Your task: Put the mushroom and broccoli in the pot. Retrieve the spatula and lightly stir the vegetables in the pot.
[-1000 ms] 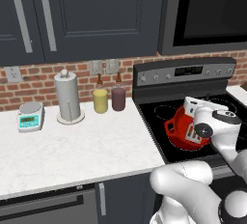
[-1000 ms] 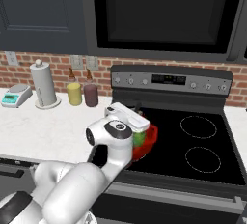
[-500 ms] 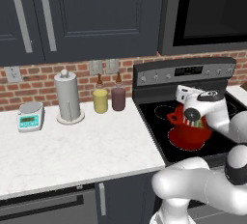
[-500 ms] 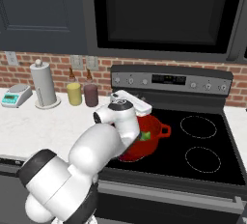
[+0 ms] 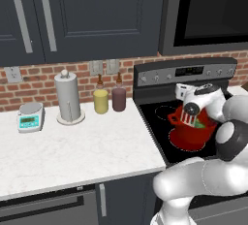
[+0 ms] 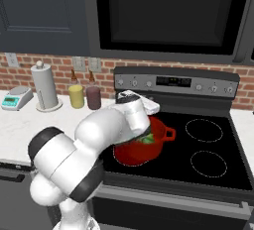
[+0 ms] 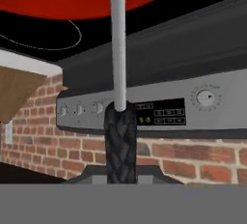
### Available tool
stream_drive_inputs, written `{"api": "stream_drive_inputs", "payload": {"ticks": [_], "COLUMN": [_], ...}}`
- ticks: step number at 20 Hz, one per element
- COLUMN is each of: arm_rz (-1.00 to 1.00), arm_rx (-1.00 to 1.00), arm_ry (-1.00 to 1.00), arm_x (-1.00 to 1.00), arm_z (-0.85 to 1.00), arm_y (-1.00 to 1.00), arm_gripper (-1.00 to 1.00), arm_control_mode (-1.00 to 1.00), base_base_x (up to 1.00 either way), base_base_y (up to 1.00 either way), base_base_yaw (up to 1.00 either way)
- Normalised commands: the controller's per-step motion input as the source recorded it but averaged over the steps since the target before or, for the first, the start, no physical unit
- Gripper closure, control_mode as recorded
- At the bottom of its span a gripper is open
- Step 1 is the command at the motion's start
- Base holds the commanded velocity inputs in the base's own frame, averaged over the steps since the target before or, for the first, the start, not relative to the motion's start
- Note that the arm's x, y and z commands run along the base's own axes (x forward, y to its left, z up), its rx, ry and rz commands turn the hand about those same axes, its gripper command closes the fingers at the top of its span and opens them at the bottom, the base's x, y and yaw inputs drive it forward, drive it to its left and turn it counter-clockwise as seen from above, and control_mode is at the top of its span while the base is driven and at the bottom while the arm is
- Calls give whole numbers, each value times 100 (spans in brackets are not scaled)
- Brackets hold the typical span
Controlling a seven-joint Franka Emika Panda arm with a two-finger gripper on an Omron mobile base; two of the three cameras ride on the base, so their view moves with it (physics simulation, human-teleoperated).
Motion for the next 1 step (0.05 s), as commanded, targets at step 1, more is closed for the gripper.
{"api": "stream_drive_inputs", "payload": {"ticks": [1], "arm_rz": [2], "arm_rx": [0], "arm_ry": [3], "arm_x": [14], "arm_z": [0], "arm_y": [-17], "arm_gripper": [100], "arm_control_mode": [-100], "base_base_x": [0], "base_base_y": [0], "base_base_yaw": [0]}}
